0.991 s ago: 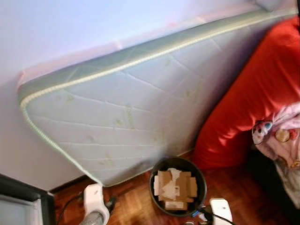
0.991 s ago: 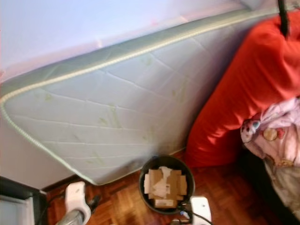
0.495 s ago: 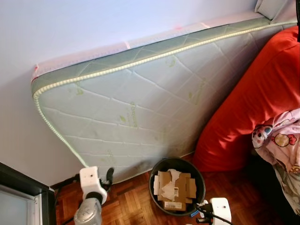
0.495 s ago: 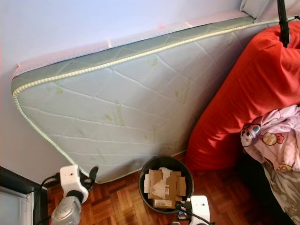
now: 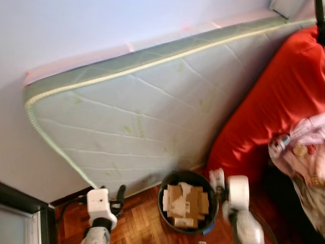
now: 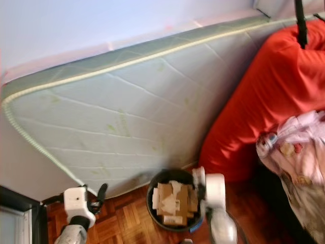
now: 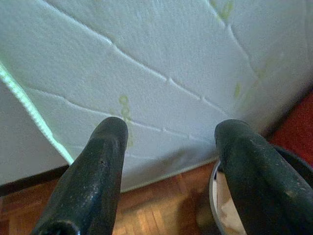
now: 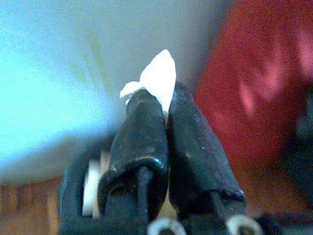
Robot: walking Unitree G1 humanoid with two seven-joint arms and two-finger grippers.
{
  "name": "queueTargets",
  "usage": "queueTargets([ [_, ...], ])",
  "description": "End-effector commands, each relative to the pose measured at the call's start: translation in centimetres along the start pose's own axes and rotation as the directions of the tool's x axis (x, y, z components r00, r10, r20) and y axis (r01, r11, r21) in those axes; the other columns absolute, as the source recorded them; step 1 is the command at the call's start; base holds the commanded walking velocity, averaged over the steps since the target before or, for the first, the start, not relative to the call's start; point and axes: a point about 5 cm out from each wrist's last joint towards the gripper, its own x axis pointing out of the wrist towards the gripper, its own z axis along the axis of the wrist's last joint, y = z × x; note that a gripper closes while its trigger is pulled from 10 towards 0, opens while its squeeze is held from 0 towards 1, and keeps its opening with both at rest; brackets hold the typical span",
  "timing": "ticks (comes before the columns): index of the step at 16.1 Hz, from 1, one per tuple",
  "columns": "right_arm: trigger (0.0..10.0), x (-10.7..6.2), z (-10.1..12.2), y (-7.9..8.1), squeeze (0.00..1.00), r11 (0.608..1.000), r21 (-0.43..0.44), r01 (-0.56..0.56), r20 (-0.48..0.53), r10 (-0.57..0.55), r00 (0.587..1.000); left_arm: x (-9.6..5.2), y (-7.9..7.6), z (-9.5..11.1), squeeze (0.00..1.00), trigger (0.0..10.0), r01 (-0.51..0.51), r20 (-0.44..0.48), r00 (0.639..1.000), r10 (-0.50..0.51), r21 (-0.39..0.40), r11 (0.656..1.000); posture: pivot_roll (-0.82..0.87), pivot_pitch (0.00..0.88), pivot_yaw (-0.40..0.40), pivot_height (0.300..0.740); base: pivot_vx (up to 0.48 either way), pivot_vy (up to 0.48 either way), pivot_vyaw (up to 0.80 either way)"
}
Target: Clean up the room
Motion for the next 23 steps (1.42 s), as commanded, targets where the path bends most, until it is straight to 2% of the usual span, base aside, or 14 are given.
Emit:
queueTargets([
  [1,10.0,-1.8,-2.5,0.4,0.0,0.999,0.005,-0.038,-0.101,0.039,0.994,-0.5,0.2,-0.3,0.0,10.0,-0.006,-0.017,1.0,0.006,0.018,1.0,-0.05,0.112,-0.011,0.73,0.0,0.0,0.0],
  [3,10.0,-1.8,-2.5,0.8,0.0,0.999,-0.002,-0.046,-0.09,0.046,0.995,-0.4,0.4,0.2,0.0,10.0,-0.03,-0.001,1.0,0.03,0.009,1.0,-0.04,0.104,-0.018,0.73,0.0,0.0,0.0],
  [5,10.0,-1.5,-1.9,0.4,0.0,0.999,0.037,0.034,-0.054,-0.032,0.998,-0.4,0.4,0.5,0.0,10.0,-0.05,0.004,0.999,0.05,-0.001,0.999,-0.05,0.098,-0.01,0.73,0.0,0.0,0.0],
  [7,10.0,-1.6,-2.1,0.2,0.0,0.996,0.055,0.064,-0.064,-0.06,0.996,-0.2,0.4,0.8,0.0,10.0,-0.061,0.008,0.998,0.061,-0.006,0.998,-0.05,0.117,-0.001,0.73,0.0,0.0,0.0],
  [10,10.0,-1.4,-2.8,0.7,0.0,0.996,0.06,0.063,-0.14,-0.054,0.989,0.9,0.7,2.0,0.0,10.0,-0.076,0.038,0.996,0.076,-0.005,0.997,-0.04,0.183,-0.002,0.725,0.0,0.0,0.0],
  [12,10.0,-1.6,-3.2,0.6,0.0,0.997,0.057,0.061,-0.17,-0.05,0.984,1.2,1.1,2.4,0.0,10.0,-0.087,0.041,0.995,0.087,-0.002,0.996,-0.04,0.203,0.006,0.695,0.0,0.0,0.0],
  [14,10.0,-1.7,-3.3,0.4,0.0,0.996,0.061,0.069,-0.172,-0.057,0.983,1.3,1.1,2.5,0.0,10.0,-0.085,0.039,0.996,0.085,0.003,0.996,-0.03,0.221,0.012,0.671,0.0,0.0,0.0],
  [19,10.0,-1.2,-3.2,0.6,0.0,0.996,0.062,0.067,-0.199,-0.053,0.979,1.1,1.2,2.5,0.0,10.0,-0.09,0.027,0.996,0.09,0.001,0.996,-0.03,0.233,0.01,0.671,0.0,0.0,0.0],
  [21,10.0,-1.0,-3.3,0.8,0.0,0.997,0.056,0.058,-0.224,-0.044,0.974,1.1,1.1,2.4,0.0,10.0,-0.089,0.022,0.996,0.09,-0.003,0.996,-0.03,0.234,0.009,0.656,0.0,0.0,0.0],
  [23,10.0,-0.9,-2.9,0.9,0.0,0.996,0.069,0.048,-0.193,-0.034,0.981,1.1,1.0,2.4,0.0,10.0,-0.089,0.021,0.996,0.089,-0.007,0.996,-0.03,0.234,0.007,0.651,0.0,0.0,0.0],
])
